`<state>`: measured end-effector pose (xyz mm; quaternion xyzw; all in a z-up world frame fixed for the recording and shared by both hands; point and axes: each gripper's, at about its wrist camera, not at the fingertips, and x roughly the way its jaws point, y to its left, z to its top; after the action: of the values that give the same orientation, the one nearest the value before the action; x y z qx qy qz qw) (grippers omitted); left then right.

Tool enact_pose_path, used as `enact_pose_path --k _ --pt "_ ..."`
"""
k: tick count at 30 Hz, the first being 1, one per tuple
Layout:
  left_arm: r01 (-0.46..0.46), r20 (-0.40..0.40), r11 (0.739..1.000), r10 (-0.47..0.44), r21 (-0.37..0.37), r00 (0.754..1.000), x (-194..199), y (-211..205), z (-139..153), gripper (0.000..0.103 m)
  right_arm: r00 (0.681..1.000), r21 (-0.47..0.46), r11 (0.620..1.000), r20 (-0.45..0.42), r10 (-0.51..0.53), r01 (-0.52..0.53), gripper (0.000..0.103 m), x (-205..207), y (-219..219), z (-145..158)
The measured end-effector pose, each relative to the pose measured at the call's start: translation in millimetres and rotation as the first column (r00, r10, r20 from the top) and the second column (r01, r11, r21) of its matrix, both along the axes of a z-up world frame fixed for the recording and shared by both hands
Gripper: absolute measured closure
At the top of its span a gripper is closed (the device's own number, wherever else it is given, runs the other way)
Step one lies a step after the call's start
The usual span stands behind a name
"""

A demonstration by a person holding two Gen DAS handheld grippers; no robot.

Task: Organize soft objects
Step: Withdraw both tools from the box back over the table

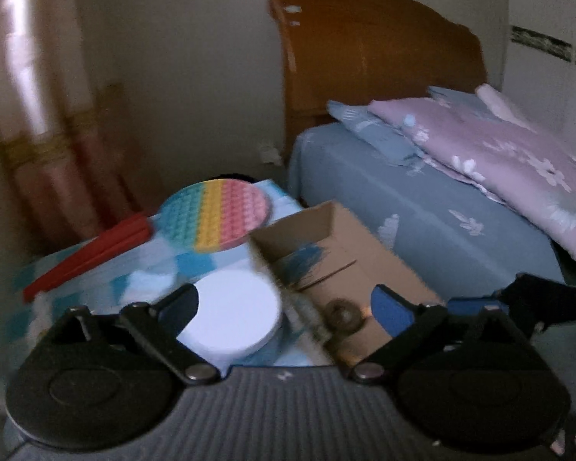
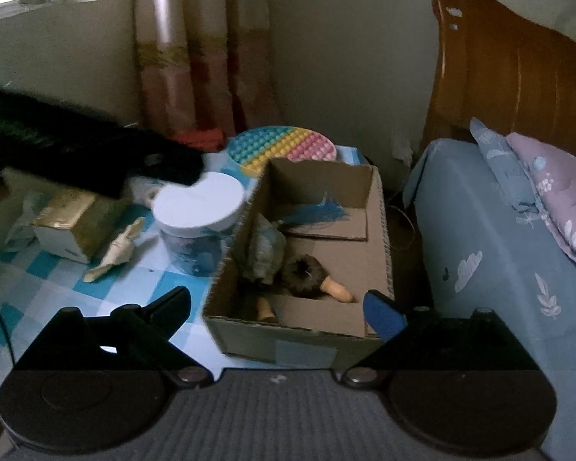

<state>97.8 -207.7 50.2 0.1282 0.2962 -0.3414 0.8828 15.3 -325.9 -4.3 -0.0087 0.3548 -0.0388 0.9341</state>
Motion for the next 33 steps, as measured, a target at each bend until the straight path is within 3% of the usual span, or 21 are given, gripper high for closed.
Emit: enact_pose_path --k 7,15,23,28,33 --pt "-0.154 -0.005 0.988 0.154 0.006 0.988 -23 64 1 0.004 0.999 -0.011 0.999 0.021 0.038 -0.037 0.004 -13 29 12" --pt "-0.309 0.009 0.951 0.309 0.034 0.951 -53 129 -17 0.004 0.997 -0.022 0.997 0.026 0.073 -0.072 0.0 -23 66 19" --pt "-0.371 0.026 0.927 0.37 0.051 0.929 -67 172 -42 0.004 0.997 -0.088 0.993 0.004 0.083 -0.082 0.0 -18 112 21" --pt "-0.374 0.031 0.927 0.374 0.018 0.927 -80 194 -54 0.004 0.995 -0.116 0.988 -0.004 0.1 -0.1 0.0 -22 140 27" --pt "-0.419 0.002 0.908 0.419 -0.018 0.908 -81 216 -66 0.004 0.99 -0.168 0.976 -0.009 0.142 -0.141 0.0 -21 165 29"
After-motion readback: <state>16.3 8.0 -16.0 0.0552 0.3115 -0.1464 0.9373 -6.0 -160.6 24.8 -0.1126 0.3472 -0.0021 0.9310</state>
